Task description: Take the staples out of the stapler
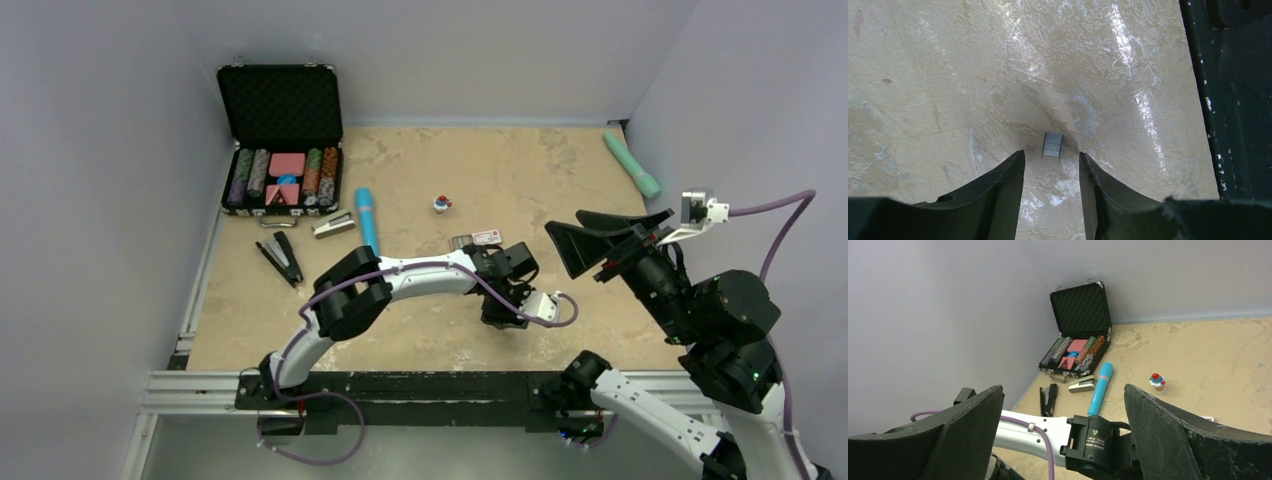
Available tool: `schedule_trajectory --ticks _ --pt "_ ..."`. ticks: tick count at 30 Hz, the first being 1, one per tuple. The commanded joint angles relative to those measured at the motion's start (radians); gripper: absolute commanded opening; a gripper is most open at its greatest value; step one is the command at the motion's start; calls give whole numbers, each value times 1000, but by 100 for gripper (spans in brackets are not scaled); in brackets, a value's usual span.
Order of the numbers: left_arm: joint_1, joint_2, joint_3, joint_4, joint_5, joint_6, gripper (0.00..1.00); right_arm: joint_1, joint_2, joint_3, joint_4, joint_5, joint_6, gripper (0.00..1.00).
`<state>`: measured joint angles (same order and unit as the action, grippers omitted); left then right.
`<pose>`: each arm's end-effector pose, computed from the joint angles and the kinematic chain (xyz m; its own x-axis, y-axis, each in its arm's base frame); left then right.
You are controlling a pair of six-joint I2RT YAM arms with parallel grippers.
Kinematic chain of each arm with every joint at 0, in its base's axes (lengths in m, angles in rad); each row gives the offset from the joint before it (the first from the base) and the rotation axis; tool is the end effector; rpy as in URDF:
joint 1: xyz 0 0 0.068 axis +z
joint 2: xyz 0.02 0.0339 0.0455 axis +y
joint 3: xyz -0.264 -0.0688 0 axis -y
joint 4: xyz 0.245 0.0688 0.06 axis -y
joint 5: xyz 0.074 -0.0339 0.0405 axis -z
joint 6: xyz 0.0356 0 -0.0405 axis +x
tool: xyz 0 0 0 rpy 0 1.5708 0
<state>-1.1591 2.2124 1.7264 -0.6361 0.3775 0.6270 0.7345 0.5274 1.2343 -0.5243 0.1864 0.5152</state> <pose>0.1757 -0.4352 0.1671 0.2454 0.8009 -0.5461 0.9532 -0.3019 -0.0144 0.0388 0.0262 0.4709 -0.1406 0.5254 -0.8391 -0.5218 0.6810 0.5138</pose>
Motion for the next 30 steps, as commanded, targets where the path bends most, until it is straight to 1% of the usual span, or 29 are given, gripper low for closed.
schedule_trajectory --ticks 1,20,27,30 --pt "1 10 -12 30 8 32 48 2 -4 -8 46 -19 9 95" --pt "-7 33 -2 41 6 13 47 2 -13 -16 46 -20 9 95" --pt "-7 32 -3 39 1 10 43 2 -15 -12 42 -18 8 94" --pt "-7 30 -5 42 -8 -2 39 2 -16 -13 42 -16 7 94"
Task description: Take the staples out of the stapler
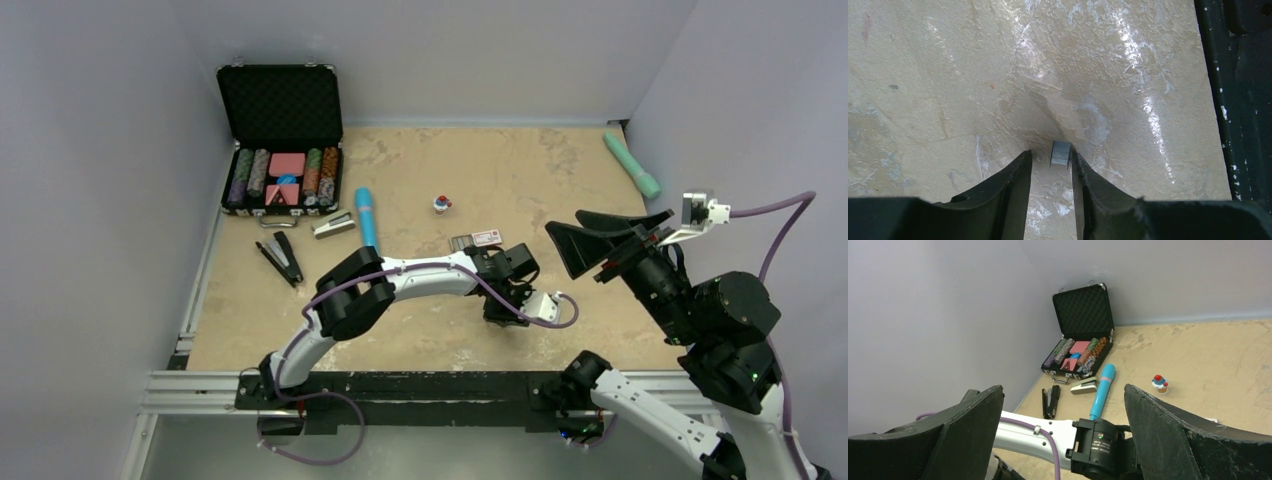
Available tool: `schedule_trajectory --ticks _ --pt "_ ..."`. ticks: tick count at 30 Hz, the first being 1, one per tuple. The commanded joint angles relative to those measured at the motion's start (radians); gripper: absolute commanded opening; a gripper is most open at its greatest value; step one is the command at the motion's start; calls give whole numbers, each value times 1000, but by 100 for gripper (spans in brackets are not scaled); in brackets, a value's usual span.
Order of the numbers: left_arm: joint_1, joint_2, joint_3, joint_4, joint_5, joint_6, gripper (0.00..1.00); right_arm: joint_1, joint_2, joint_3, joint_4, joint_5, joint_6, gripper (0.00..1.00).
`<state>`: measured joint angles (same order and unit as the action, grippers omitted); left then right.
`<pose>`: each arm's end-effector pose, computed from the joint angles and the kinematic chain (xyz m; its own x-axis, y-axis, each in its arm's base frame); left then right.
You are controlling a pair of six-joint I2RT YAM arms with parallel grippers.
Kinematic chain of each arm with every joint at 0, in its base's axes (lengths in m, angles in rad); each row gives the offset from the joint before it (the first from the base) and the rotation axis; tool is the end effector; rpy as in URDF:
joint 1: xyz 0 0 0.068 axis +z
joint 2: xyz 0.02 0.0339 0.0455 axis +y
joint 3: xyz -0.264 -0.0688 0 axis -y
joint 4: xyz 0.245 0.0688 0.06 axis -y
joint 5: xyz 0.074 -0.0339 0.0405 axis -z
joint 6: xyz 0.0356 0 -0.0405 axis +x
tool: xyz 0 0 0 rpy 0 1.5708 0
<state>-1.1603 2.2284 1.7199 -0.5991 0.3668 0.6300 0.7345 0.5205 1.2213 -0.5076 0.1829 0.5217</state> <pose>0.1768 -0.4383 0.1596 0.2535 0.7957 -0.5501 0.9536 -0.3010 0.0040 0.0389 0.0264 0.4696 -0.1389 0.5349 -0.8334 -0.5275 0.6723 0.5194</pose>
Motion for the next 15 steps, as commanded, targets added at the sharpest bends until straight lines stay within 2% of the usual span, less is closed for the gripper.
schedule_trajectory --ticks 1,9,15 --pt "-6 14 -1 6 0 -10 37 3 -9 -3 25 -11 1 94" --pt "-6 8 -33 37 3 -66 34 2 -19 -18 18 -5 9 95" --pt "-6 -5 -45 35 -4 -111 25 2 -18 -24 19 -3 13 95"
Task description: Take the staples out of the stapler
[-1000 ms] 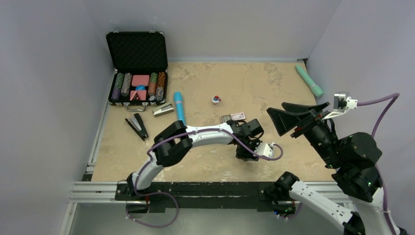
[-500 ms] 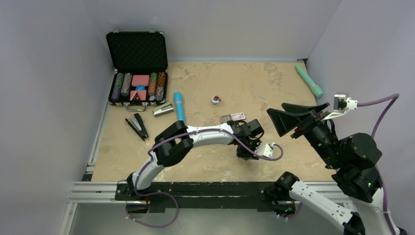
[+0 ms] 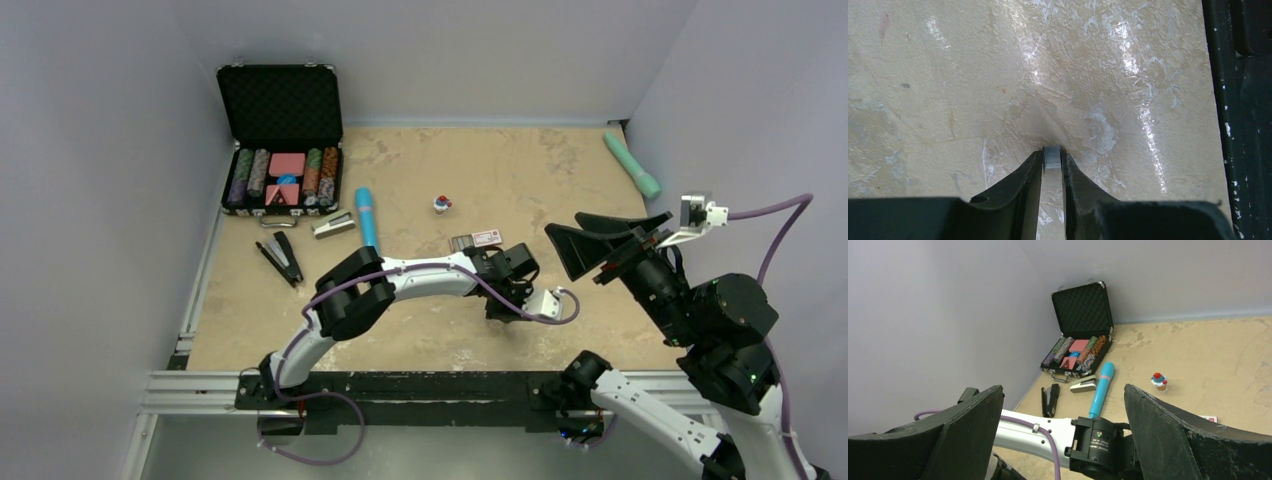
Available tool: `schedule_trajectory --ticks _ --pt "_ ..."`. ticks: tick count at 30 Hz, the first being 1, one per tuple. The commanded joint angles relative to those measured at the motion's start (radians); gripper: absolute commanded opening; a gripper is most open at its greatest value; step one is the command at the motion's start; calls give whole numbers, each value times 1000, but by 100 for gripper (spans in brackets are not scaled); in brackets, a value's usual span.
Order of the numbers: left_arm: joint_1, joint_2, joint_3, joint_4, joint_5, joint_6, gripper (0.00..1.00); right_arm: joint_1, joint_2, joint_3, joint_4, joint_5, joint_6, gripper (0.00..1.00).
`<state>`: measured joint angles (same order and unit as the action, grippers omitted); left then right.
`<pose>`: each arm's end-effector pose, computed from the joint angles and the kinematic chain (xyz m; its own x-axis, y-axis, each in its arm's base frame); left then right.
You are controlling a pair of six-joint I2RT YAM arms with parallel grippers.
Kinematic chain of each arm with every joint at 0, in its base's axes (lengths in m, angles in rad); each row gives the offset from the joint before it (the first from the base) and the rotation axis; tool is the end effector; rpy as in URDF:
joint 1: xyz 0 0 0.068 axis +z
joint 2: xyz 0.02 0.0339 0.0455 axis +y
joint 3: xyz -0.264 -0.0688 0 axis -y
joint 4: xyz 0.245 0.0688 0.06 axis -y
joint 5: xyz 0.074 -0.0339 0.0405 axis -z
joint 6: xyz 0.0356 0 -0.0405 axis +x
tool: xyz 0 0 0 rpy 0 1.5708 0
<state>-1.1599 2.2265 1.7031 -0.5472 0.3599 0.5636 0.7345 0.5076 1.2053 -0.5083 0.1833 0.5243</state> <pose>0.1781 -0.4401 0.1581 0.1981 0.7970 -0.5705 0.9696 -0.2446 -0.0050 0.0381 0.0257 0.4657 -0.1424 0.5346 -0.8330 -0.5254 0.6724 0.5214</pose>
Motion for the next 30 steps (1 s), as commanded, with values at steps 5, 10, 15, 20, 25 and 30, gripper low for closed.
schedule_trajectory --ticks 5,10,15,20,25,30 --pt "-6 -27 -65 12 -25 -94 24 2 -7 -13 23 -7 20 94" --pt "-4 -51 -95 56 -80 -201 22 2 -15 -23 18 -1 32 94" --pt "-2 -110 -163 145 -131 -287 24 3 -3 -37 18 4 47 94" --pt "4 -158 -196 141 -142 -364 25 2 15 -30 21 9 57 94" --pt "31 -173 -216 103 -151 -460 14 2 28 -48 35 11 74 93" --pt "78 -231 -331 184 -93 -552 5 2 41 -84 54 7 94 92"
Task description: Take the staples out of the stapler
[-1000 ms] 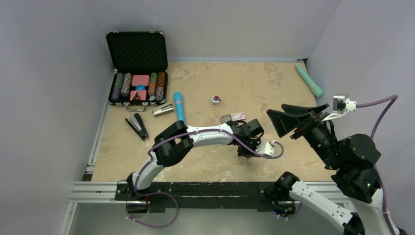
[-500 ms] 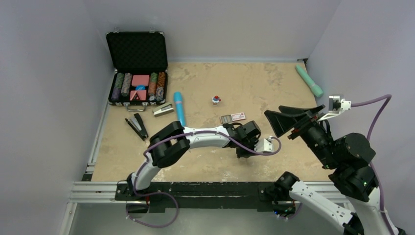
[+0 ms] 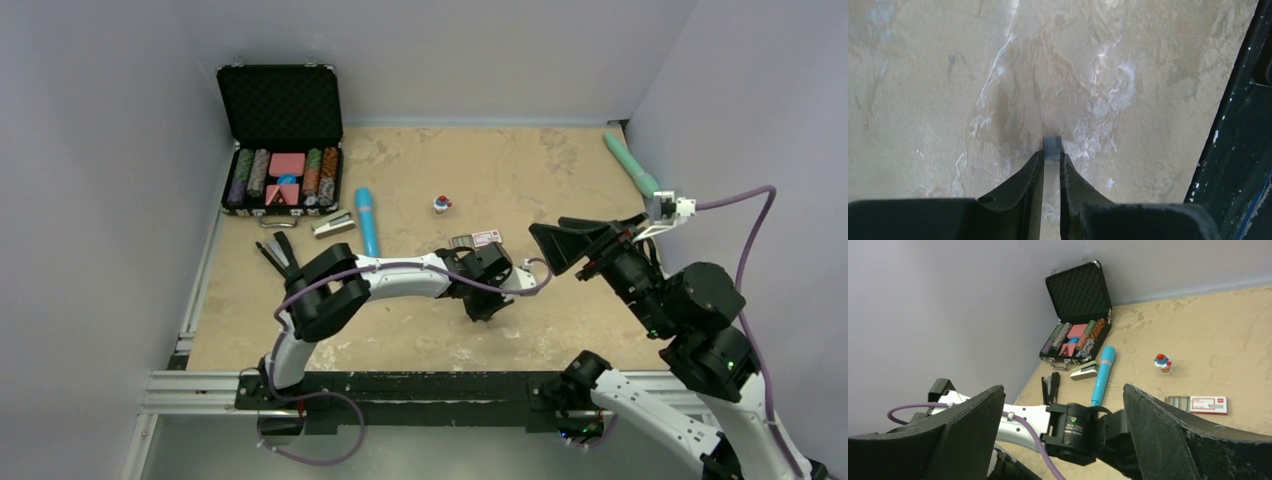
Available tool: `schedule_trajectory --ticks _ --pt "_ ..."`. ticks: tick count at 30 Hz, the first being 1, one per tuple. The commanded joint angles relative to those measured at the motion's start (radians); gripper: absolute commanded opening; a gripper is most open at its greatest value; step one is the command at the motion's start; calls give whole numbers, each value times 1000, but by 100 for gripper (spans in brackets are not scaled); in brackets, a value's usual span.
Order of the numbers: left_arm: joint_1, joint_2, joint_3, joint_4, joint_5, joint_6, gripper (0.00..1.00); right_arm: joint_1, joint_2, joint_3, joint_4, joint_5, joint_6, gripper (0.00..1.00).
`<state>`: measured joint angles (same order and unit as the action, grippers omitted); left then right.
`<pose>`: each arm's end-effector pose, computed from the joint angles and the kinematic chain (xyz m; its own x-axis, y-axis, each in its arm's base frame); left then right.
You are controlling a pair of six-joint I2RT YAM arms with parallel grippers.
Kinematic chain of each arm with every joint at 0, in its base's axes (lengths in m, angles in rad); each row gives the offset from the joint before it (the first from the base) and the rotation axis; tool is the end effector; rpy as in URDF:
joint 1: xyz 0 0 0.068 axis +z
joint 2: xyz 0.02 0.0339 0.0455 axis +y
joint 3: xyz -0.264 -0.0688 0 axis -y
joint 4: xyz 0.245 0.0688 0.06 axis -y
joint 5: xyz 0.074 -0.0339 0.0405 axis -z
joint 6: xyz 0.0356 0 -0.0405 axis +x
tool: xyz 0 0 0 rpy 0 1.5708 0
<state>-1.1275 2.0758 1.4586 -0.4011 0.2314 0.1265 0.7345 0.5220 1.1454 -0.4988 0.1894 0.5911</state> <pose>0.1810 -0.4003 0.1592 -0.2447 0.8018 -0.5452 0.9695 0.2093 -0.1274 0.0514 0.0374 0.4504 -0.2130 0.5451 -0.8109 -0.4828 0.6628 0.5724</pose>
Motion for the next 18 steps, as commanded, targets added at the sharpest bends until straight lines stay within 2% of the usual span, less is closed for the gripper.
schedule_trajectory --ticks 1,2,8,18 --pt "55 -93 -106 53 45 -135 3 2 30 -30 46 2 29 92" --pt "62 -104 -123 65 45 -159 0 1 35 -34 49 4 31 92" --pt "86 -172 -163 64 7 -172 0 3 61 -48 61 10 38 92" --pt "152 -182 -34 -76 -3 -78 0 2 64 -42 47 12 41 91"
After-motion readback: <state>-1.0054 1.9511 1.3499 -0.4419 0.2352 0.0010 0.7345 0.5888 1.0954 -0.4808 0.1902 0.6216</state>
